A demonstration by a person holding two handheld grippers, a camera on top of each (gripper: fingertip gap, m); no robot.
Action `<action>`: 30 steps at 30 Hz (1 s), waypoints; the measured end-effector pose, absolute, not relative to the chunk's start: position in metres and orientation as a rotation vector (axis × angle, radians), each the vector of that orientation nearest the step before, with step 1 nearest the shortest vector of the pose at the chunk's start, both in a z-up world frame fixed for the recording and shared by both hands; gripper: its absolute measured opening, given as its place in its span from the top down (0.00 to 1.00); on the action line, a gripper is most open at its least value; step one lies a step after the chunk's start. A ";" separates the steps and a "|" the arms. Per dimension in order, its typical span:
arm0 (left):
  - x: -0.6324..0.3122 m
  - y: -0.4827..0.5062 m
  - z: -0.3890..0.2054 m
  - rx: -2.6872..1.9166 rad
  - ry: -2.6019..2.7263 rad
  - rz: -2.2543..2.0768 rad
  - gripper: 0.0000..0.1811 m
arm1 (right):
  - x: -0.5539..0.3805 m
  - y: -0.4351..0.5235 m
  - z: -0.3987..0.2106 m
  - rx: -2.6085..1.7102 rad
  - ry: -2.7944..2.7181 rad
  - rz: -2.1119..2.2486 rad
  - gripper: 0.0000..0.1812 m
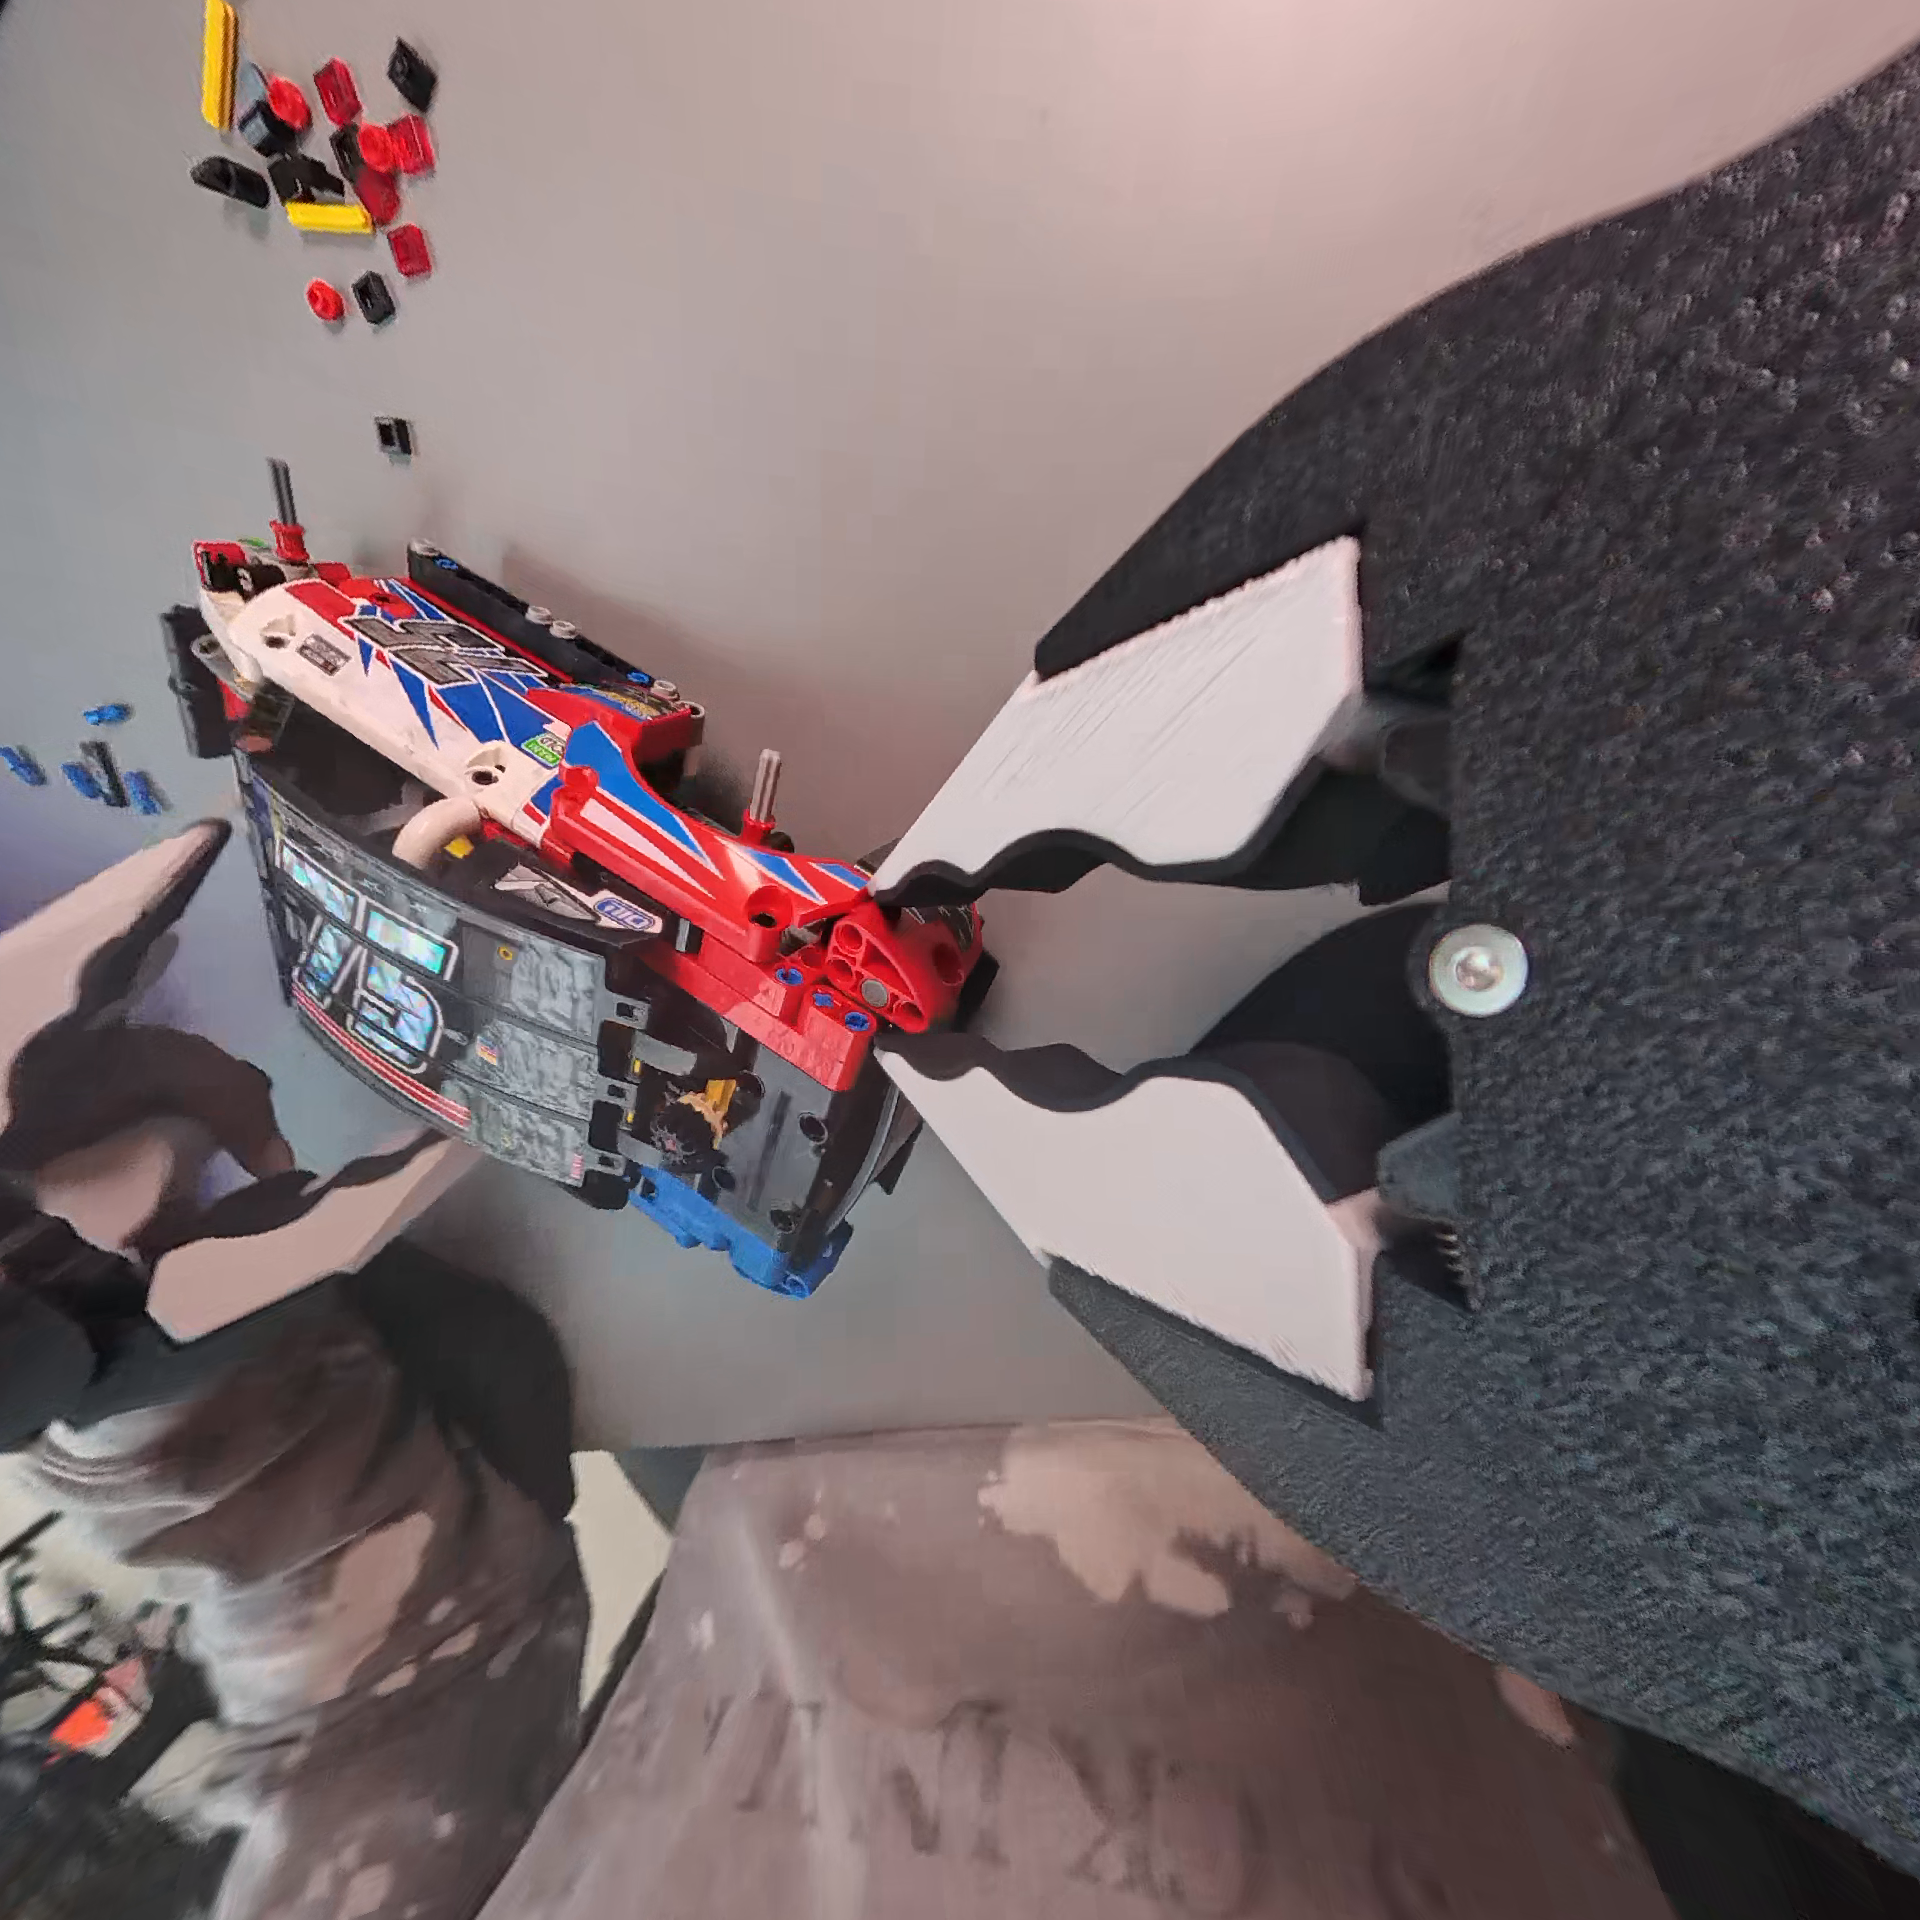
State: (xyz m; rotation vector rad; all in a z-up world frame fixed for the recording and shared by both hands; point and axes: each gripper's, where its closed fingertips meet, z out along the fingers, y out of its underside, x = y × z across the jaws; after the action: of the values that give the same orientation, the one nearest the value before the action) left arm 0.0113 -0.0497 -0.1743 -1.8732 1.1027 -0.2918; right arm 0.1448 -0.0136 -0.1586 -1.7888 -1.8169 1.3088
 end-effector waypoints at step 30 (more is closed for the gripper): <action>0.011 -0.069 -0.193 -1.797 1.180 0.125 0.46 | 0.102 -0.089 -0.169 -0.737 -2.029 0.413 0.85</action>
State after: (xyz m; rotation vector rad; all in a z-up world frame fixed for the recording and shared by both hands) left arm 0.0108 -0.0692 -0.1932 -1.7967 1.1803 0.1251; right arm 0.1024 -0.0885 -0.1689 -0.7372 -2.0292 0.4130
